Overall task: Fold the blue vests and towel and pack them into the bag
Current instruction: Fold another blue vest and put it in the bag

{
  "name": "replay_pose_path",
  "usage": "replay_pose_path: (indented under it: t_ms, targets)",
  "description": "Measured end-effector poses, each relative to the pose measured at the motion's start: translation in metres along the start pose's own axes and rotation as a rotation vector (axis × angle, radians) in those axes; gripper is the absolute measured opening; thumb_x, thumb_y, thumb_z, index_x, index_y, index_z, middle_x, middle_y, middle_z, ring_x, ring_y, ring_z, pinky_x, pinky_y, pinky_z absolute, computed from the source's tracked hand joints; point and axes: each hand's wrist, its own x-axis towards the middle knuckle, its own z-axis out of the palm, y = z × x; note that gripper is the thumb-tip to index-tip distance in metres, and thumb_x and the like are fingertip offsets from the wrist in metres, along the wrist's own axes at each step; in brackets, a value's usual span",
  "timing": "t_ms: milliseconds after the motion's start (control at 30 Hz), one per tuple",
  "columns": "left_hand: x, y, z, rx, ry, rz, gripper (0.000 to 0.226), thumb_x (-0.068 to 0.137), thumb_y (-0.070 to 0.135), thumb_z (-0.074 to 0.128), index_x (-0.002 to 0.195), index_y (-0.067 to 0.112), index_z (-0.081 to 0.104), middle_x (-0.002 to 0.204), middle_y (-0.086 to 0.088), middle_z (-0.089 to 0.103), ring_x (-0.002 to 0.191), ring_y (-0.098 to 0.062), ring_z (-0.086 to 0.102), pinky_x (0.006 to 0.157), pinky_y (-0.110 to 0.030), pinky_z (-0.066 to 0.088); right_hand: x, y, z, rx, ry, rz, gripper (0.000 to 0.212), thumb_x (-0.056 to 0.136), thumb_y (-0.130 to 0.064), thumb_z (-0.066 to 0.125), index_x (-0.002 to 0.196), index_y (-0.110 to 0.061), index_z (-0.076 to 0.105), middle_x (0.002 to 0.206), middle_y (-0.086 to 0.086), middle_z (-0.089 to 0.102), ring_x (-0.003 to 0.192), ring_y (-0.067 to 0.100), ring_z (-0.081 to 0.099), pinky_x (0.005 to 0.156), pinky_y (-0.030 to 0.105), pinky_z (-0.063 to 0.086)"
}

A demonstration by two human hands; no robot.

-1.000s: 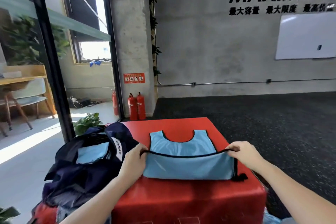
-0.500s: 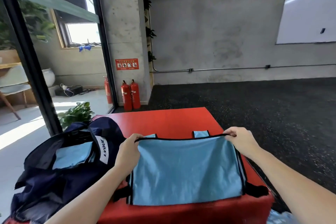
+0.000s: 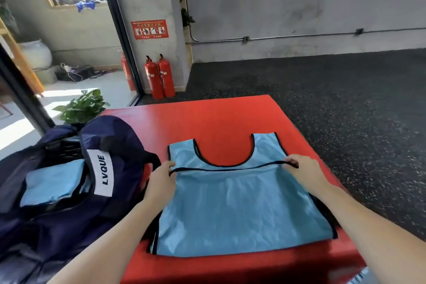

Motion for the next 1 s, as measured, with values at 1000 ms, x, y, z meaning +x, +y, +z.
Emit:
replay_pose_path:
  t_ms: [1000]
  targets:
    - [0.028,0.041,-0.024,-0.008,0.172,0.168,0.013,0.098,0.014,0.059,0.098,0.021,0.07,0.082,0.014,0.062,0.081,-0.01,0.055,0.075,-0.02,0.038,0.013,-0.014,-0.029,0.211,0.13,0.034,0.017,0.096,-0.012,0.064,0.105,-0.023,0.074,0.096,-0.01,0.071,0.09,0.0,0.062,0.078,0.014,0.042]
